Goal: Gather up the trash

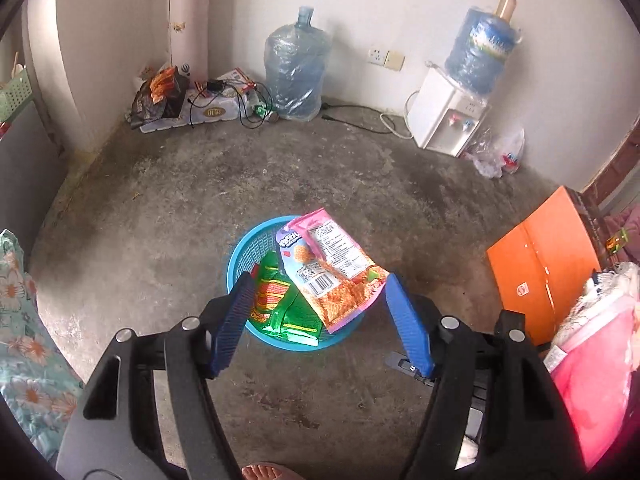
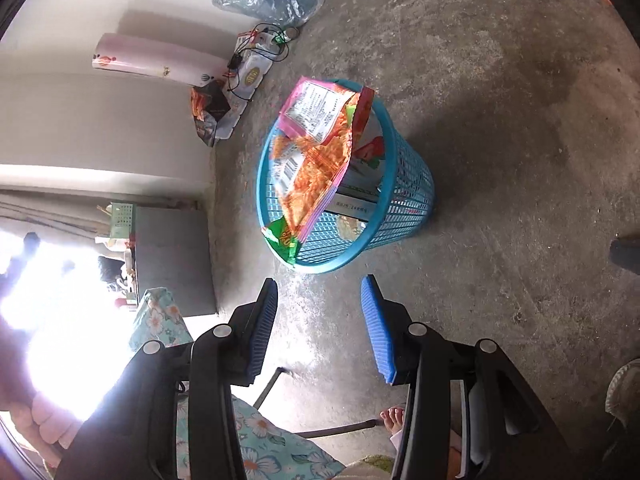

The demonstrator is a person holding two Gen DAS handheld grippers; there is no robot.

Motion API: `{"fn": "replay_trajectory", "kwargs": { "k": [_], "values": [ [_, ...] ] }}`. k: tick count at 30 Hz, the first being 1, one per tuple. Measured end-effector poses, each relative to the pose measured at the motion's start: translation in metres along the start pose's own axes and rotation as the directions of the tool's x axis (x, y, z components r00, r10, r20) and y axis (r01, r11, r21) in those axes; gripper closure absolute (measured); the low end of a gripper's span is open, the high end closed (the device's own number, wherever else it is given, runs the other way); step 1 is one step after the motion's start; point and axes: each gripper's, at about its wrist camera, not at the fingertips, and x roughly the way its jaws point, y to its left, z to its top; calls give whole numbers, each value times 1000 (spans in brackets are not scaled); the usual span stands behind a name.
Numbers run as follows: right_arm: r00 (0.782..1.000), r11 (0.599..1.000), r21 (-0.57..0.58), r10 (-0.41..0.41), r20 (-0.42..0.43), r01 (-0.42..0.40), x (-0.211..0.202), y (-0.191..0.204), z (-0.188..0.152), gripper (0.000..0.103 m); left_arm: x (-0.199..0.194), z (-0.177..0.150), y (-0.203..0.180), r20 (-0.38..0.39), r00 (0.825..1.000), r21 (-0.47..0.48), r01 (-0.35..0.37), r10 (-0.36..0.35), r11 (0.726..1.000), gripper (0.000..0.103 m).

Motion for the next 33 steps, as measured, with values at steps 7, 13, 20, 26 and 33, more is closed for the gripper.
{"fn": "replay_trajectory", "kwargs": {
  "k": [7,13,20,26,33],
  "values": [
    [998,980,-199,1,70,13,-52,55,-30,60,-129,-48,5,154,988,-38,22,-15,999,35],
    [990,872,-488,38,136,34,-103,132,-82,60,-236,-114,15,290,953,-165,-39,86,986,20],
    [940,596,-801,241,241,53,-187,231,-175,19,-335,-197,13,373,853,-399,-207,364,893,9],
    [912,393,-900,269,309,189,-221,264,-249,6,-362,-260,8,316,811,-566,-255,492,784,9],
    [963,215,-945,51,264,247,-207,228,-303,6,-335,-329,-3,99,791,-642,-412,603,646,9]
  ]
}}
